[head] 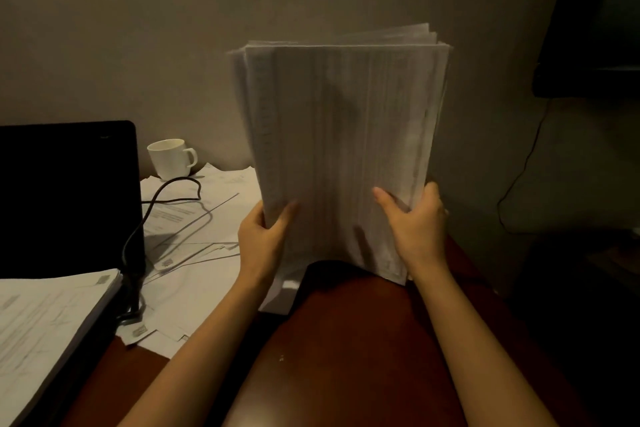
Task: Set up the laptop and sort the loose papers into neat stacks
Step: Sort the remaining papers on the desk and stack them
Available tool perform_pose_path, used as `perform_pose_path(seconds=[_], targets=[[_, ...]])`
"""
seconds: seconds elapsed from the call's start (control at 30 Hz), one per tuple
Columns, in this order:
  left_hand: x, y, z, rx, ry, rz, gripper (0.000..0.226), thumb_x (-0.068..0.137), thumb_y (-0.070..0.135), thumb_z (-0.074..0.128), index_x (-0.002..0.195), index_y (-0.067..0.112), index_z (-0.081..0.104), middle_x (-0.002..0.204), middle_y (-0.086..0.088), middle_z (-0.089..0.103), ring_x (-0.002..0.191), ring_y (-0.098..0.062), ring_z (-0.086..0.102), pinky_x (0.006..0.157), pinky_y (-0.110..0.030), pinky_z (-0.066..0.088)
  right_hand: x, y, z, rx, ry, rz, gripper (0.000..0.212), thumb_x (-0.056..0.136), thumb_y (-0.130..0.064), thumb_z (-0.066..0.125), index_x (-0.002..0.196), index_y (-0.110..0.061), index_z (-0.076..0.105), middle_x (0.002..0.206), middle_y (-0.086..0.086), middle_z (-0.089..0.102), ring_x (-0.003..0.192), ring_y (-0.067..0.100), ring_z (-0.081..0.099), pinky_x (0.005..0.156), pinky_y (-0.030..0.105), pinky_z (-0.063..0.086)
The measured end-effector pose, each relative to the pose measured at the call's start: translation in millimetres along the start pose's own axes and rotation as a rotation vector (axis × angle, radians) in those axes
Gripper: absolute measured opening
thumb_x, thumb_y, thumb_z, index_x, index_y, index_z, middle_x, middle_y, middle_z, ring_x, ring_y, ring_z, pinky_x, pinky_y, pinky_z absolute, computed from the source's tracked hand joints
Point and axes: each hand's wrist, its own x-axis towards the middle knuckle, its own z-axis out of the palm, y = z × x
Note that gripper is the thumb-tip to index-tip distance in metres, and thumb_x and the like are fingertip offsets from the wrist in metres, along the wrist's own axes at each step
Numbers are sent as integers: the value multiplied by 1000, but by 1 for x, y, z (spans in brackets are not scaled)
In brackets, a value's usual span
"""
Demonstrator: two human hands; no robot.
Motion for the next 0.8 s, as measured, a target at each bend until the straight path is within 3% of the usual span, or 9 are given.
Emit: perform_pose_path(seconds=[0.07, 0.13, 0.23, 0.3, 0.43, 0.53, 0.7, 0.8], targets=[[1, -2, 0, -53, -16, -23, 18, 87, 25, 64, 103, 31, 58, 102, 13, 63, 93, -3, 59, 71, -17, 48, 1, 4, -1, 83, 1, 100, 57, 78, -32, 75, 123, -20, 42, 106, -11, 51, 103, 10, 54, 79, 24, 49], [0, 0, 1, -81, -41, -26, 20, 87, 24, 63, 102, 34, 56, 102, 14, 62, 93, -3, 59, 69, -14, 48, 0, 6, 0, 106, -7, 128, 64, 77, -34, 75, 129, -19, 40, 109, -11, 51, 103, 9, 53, 80, 24, 48], [2, 1, 2, -79, -51, -18, 20, 87, 22, 63, 101, 34, 55, 101, 14, 61, 92, -2, 59, 68, -13, 46, -2, 18, 7, 57, -43, 144, 55, 75, -40, 75, 116, -16, 49, 114, -1, 59, 108, 19, 56, 89, 41, 51], [4, -1, 2, -75, -43, -29, 21, 88, 23, 63, 105, 31, 55, 100, 16, 61, 91, -2, 59, 68, -12, 46, -4, 26, 11, 49, -65, 206, 47, 76, -44, 72, 108, -17, 51, 111, 1, 61, 106, 22, 57, 88, 45, 51], [5, -13, 3, -53, -24, -34, 18, 92, 21, 59, 108, 28, 56, 100, 15, 61, 92, -4, 59, 67, -15, 50, -11, 33, 12, 110, -41, 211, 24, 89, -33, 62, 96, -11, 56, 89, -7, 60, 88, 13, 62, 74, 27, 53], [5, -19, 6, -2, 14, -2, 25, 95, 16, 54, 119, 16, 57, 102, 9, 61, 91, -2, 57, 73, -17, 50, -15, 30, 12, 120, -55, 177, 12, 95, -25, 53, 101, -15, 55, 93, -10, 58, 87, 1, 58, 67, 13, 46], [3, -11, 4, -40, 34, 20, 19, 92, 17, 58, 111, 18, 58, 96, 14, 60, 86, 0, 59, 63, -13, 50, -11, 18, 4, 161, -33, 152, 13, 89, -29, 63, 81, -22, 55, 82, -8, 61, 75, 3, 60, 57, 12, 47], [7, -9, -2, -109, -7, -19, 23, 85, 25, 66, 107, 26, 57, 99, 15, 63, 87, 3, 63, 65, -11, 52, -6, 12, -3, 293, -53, 167, 23, 81, -34, 69, 98, -20, 60, 94, -7, 66, 85, 3, 65, 69, 18, 54]])
